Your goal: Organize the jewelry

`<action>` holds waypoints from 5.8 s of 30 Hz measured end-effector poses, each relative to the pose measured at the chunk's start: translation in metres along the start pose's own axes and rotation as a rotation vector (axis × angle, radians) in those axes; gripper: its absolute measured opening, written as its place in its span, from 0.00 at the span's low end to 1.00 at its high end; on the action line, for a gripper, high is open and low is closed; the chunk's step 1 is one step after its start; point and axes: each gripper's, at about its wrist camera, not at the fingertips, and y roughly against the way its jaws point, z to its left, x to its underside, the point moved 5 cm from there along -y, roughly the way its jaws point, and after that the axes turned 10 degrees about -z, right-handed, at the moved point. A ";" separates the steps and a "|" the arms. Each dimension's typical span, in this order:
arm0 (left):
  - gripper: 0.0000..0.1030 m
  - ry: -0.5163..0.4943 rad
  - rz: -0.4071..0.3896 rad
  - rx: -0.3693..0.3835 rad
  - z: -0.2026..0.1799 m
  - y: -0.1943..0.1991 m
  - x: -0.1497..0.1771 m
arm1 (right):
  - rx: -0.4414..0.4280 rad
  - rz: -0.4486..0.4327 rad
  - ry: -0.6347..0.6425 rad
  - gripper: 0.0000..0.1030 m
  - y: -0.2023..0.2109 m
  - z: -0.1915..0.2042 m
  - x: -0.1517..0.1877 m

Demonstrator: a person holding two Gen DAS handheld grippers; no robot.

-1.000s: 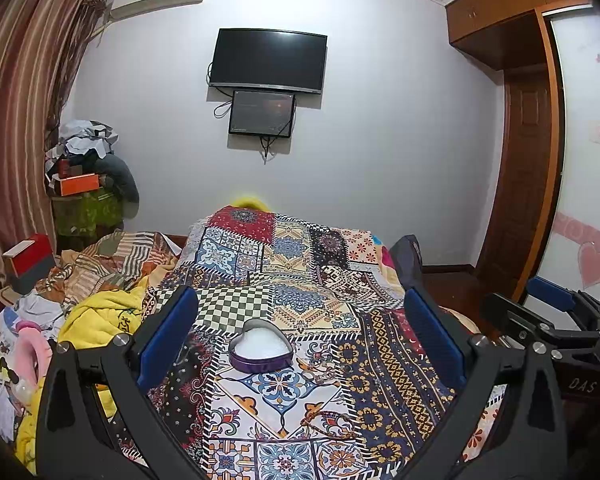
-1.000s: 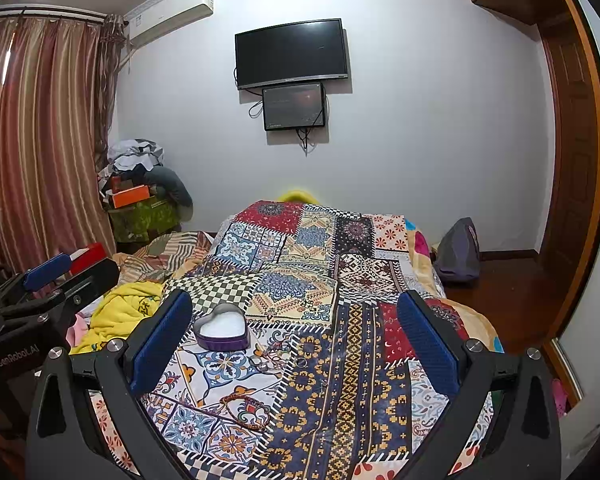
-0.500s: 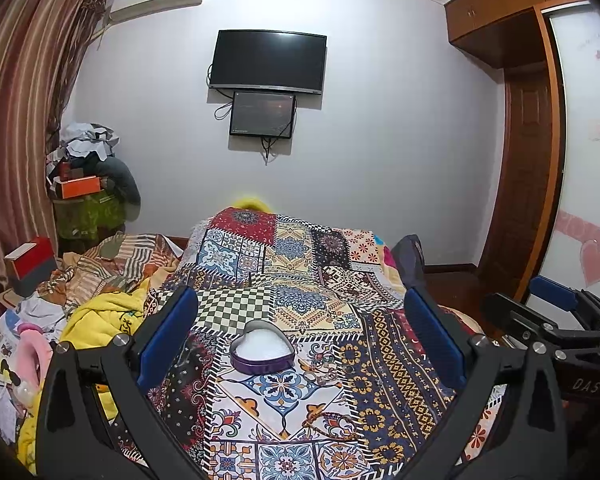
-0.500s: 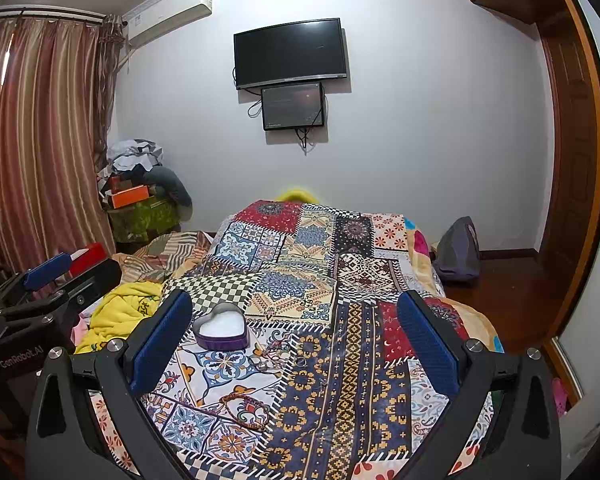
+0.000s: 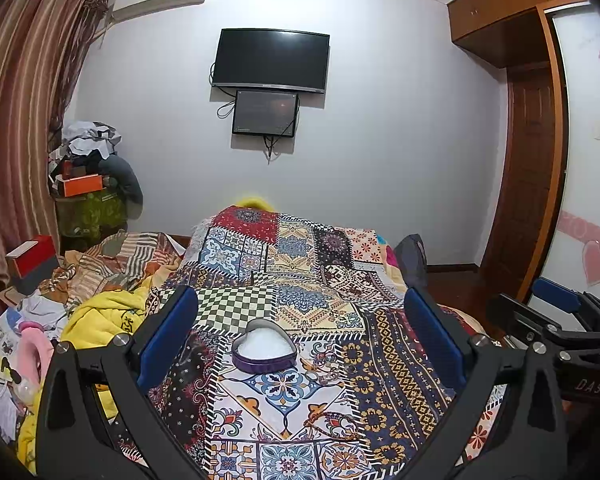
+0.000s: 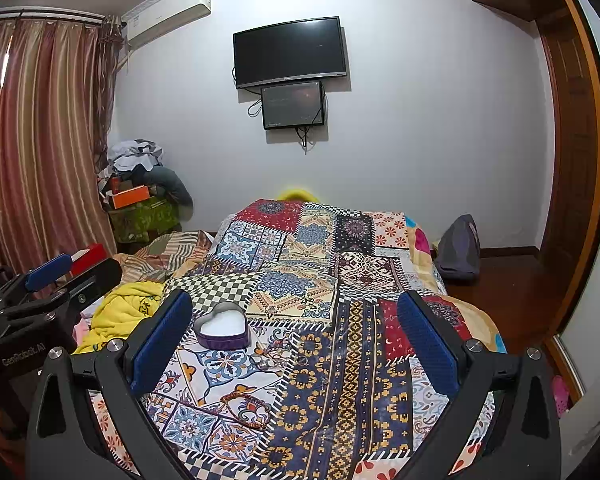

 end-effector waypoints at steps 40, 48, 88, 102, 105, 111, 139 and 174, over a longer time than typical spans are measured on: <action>1.00 -0.007 0.223 0.017 -0.001 -0.058 0.054 | 0.042 0.155 -0.006 0.98 -0.036 -0.024 0.041; 1.00 -0.070 0.409 -0.001 -0.006 -0.092 0.114 | 0.081 0.297 0.006 0.98 -0.056 -0.049 0.084; 0.06 -0.047 0.733 0.195 -0.003 -0.132 0.214 | -0.141 0.651 -0.057 0.27 -0.155 -0.054 0.166; 0.06 0.022 0.670 0.156 0.013 -0.134 0.200 | -0.103 0.695 0.020 0.09 -0.168 -0.049 0.180; 0.06 0.025 0.652 0.150 0.014 -0.133 0.195 | -0.109 0.698 0.004 0.09 -0.167 -0.050 0.179; 0.06 0.027 0.606 0.132 0.019 -0.130 0.177 | -0.114 0.658 -0.019 0.09 -0.160 -0.047 0.159; 0.06 0.062 0.366 0.014 0.065 -0.143 0.091 | -0.244 0.410 -0.031 0.09 -0.158 0.018 0.060; 0.06 0.053 0.518 -0.040 0.101 -0.218 0.156 | -0.370 0.599 0.018 0.09 -0.244 0.082 0.127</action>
